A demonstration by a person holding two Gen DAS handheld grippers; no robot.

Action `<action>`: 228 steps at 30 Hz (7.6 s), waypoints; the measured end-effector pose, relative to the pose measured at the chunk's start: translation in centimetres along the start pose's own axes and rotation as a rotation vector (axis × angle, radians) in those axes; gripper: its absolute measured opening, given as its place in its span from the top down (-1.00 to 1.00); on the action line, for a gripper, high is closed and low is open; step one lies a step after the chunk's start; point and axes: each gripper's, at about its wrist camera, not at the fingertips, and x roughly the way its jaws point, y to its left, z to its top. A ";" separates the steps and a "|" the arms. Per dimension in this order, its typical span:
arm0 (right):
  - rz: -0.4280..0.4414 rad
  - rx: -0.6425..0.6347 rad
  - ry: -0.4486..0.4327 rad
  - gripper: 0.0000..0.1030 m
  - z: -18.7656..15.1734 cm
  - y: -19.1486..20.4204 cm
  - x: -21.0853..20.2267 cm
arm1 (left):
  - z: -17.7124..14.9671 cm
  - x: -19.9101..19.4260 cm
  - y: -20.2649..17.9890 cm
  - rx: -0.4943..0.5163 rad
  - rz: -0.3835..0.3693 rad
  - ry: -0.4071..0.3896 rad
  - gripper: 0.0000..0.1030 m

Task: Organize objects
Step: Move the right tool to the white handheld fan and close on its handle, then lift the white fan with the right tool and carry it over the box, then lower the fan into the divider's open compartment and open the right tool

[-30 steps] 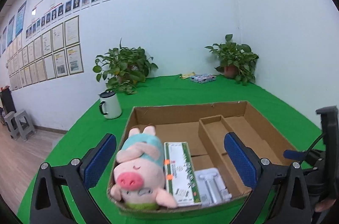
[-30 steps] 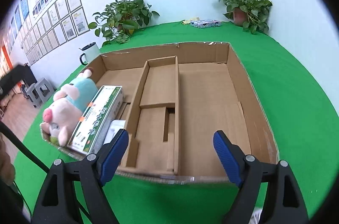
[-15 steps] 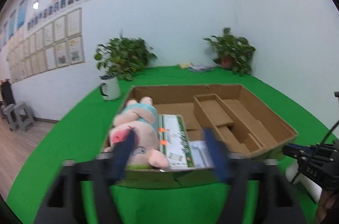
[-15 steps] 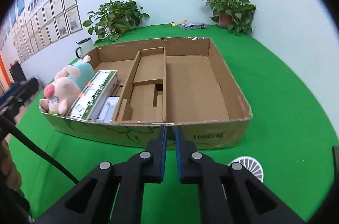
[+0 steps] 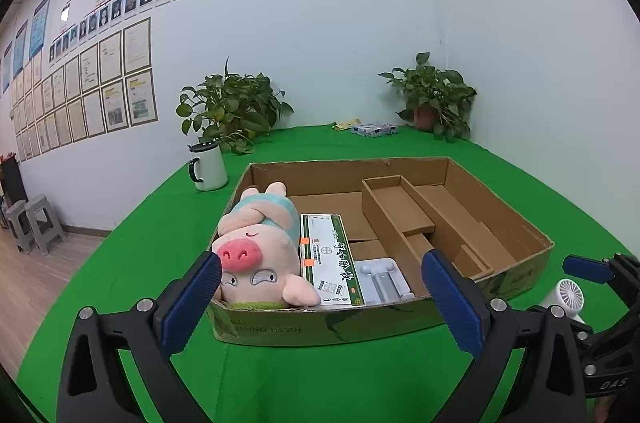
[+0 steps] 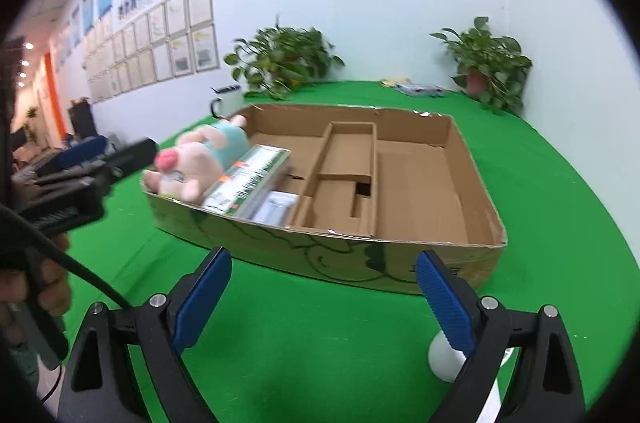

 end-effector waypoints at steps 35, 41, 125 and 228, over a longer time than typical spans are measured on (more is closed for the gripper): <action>0.052 -0.019 0.047 -0.82 -0.2 1.7 2.1 | -2.2 2.1 1.5 -0.004 -0.081 0.053 -0.90; 0.068 -0.014 0.048 -0.82 -0.3 0.8 1.8 | -2.3 3.1 0.6 -0.013 -0.134 0.088 -0.90; -0.067 0.134 0.363 0.33 -12.0 0.1 -4.3 | -9.6 7.6 -7.1 -0.294 -0.871 0.842 0.45; 0.103 0.142 0.481 0.40 4.8 -7.5 14.3 | 5.5 25.1 -5.1 -0.073 -0.329 0.677 0.09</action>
